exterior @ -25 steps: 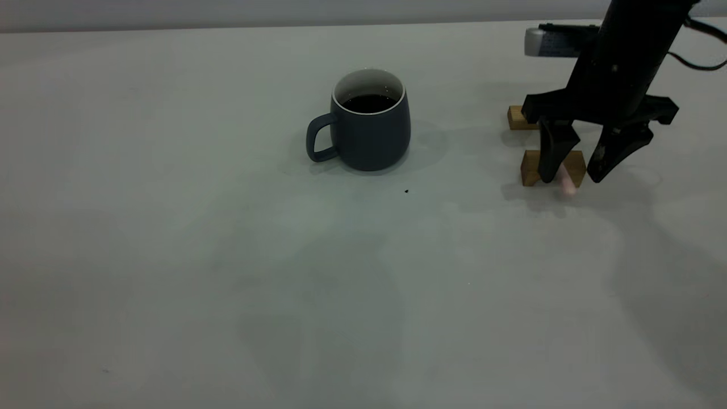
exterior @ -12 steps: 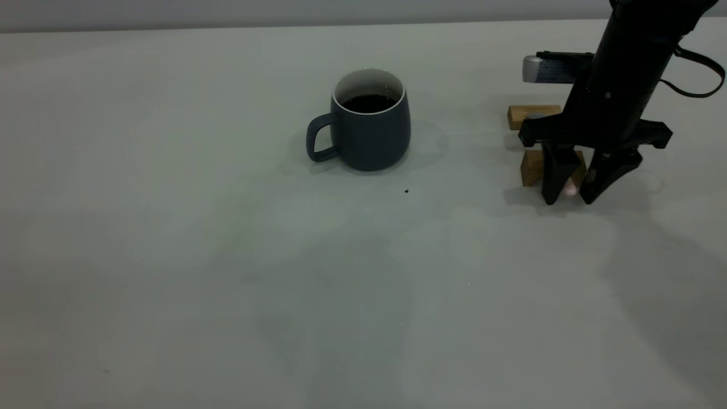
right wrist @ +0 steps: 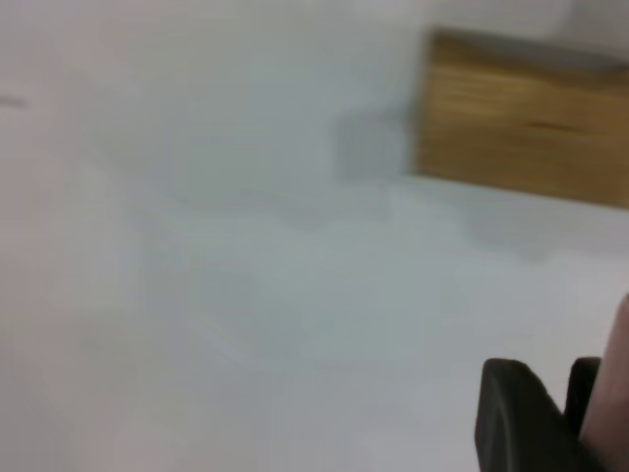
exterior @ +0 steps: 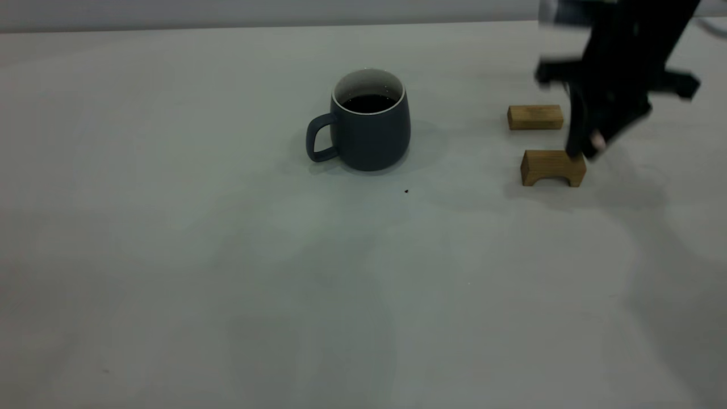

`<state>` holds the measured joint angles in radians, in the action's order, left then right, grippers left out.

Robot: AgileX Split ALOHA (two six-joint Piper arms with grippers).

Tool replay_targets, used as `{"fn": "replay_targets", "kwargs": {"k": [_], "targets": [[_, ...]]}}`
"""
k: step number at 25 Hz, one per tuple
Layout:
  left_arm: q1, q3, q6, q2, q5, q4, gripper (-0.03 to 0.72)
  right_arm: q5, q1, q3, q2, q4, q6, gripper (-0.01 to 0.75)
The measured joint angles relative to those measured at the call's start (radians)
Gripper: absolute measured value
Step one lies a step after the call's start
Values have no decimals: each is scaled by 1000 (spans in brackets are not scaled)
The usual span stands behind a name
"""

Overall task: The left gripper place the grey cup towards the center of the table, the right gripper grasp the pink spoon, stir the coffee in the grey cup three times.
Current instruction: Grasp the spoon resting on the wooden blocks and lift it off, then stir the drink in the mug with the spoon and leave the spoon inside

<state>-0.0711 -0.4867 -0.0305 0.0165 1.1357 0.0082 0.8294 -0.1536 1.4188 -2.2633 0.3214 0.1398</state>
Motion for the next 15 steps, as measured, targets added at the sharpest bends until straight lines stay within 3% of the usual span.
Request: {"fn": "replay_targets", "kwargs": {"k": [6,15], "targets": [[0,0,0,0,0,0,567,64,-19,24,45,439,110,112],[0,0,0,0,1,0,567,312,-18,37,-70,1019,201,112]]}}
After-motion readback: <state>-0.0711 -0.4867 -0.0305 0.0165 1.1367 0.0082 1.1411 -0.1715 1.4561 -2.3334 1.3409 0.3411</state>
